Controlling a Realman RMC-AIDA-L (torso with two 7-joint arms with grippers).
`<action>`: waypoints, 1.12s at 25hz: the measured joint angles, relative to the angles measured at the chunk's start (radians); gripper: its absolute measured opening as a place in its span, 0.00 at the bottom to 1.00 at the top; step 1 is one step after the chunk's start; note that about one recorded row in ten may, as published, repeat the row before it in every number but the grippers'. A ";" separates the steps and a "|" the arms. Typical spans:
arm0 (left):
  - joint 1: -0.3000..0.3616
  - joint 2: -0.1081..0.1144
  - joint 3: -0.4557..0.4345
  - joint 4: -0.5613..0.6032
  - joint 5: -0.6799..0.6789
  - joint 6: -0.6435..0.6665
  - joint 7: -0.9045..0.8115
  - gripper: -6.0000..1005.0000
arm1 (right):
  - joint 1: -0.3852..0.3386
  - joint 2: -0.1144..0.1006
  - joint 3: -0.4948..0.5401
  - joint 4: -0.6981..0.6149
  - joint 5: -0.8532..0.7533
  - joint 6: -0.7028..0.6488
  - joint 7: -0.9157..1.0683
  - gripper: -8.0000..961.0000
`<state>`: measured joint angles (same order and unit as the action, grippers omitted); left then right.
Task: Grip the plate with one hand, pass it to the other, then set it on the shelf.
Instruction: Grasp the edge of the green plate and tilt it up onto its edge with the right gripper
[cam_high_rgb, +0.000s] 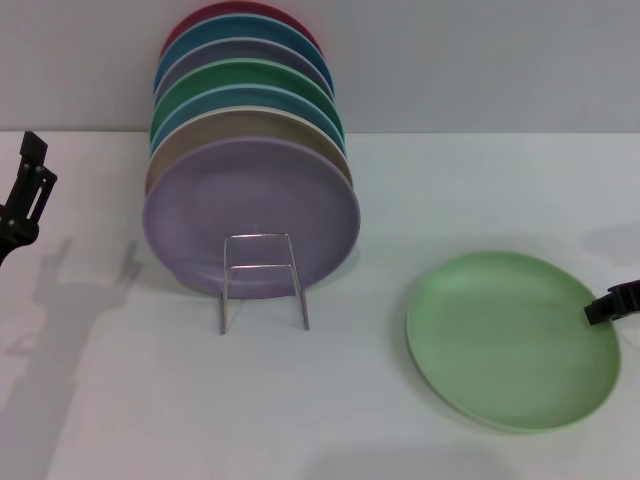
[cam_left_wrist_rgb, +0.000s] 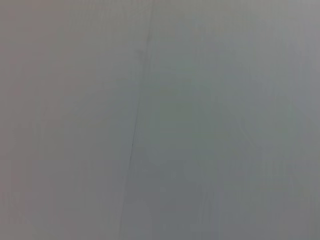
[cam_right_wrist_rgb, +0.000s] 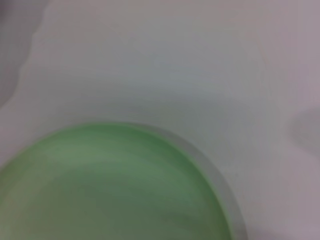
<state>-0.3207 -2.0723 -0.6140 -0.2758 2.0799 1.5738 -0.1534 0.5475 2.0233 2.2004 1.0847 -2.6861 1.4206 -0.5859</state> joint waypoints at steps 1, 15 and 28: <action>0.000 0.000 0.000 0.000 0.000 0.000 0.000 0.86 | 0.000 0.000 -0.001 -0.003 0.000 -0.002 0.000 0.29; 0.001 0.000 0.000 0.001 0.000 0.011 0.000 0.86 | 0.004 0.000 -0.007 -0.011 0.000 -0.005 -0.003 0.22; 0.002 0.000 0.000 0.001 0.000 0.011 0.000 0.86 | 0.005 0.000 -0.007 -0.013 0.001 -0.028 -0.012 0.09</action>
<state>-0.3186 -2.0724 -0.6136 -0.2745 2.0797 1.5846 -0.1534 0.5523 2.0235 2.1932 1.0717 -2.6854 1.3929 -0.5975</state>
